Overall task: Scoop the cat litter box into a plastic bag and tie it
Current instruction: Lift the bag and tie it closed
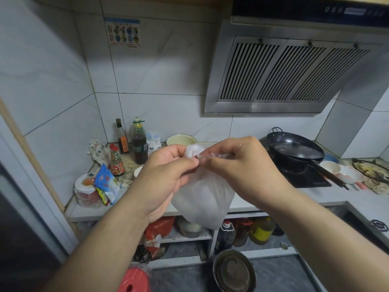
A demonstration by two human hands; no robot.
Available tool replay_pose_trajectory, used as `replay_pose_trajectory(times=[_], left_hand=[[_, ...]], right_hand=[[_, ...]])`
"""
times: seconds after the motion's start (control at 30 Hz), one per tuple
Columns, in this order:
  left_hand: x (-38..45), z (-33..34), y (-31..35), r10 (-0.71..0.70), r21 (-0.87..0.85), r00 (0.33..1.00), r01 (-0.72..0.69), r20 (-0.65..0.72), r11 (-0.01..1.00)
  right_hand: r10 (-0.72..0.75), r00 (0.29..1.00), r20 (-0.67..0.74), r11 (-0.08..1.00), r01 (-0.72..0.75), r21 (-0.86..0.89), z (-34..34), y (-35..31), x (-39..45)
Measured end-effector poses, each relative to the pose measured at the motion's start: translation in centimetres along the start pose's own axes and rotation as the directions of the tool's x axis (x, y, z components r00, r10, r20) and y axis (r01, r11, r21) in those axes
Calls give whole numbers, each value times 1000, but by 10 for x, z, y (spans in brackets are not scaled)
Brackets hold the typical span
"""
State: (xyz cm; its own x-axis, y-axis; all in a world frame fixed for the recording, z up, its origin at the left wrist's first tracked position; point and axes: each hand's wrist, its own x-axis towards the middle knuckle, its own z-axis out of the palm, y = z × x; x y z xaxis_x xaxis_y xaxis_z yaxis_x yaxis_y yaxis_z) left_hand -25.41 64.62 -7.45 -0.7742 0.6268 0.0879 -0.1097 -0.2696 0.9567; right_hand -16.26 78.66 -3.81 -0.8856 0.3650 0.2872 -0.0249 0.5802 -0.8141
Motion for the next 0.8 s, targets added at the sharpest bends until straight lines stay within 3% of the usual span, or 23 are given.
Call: replay_pose_trajectory(times=[0.17, 0.27, 0.37, 0.6, 0.8], left_hand=[[-7, -2, 0, 33, 139, 993, -49, 114, 989], [-6, -2, -3, 86, 225, 995, -97, 57, 970], [-5, 0, -4, 156, 232, 987, -146, -26, 962], [-4, 1, -2, 189, 196, 981, -177, -45, 965], [-5, 3, -1, 136, 125, 990, -137, 22, 983]], right_hand=[[87, 996, 6, 993, -87, 80, -1, 4, 3], [152, 979, 136, 962, -178, 206, -3, 2, 4], [120, 946, 301, 948, -199, 247, -5, -3, 1], [78, 993, 92, 970, -97, 223, -10, -5, 2], [49, 976, 213, 964, -102, 245, -12, -6, 11]])
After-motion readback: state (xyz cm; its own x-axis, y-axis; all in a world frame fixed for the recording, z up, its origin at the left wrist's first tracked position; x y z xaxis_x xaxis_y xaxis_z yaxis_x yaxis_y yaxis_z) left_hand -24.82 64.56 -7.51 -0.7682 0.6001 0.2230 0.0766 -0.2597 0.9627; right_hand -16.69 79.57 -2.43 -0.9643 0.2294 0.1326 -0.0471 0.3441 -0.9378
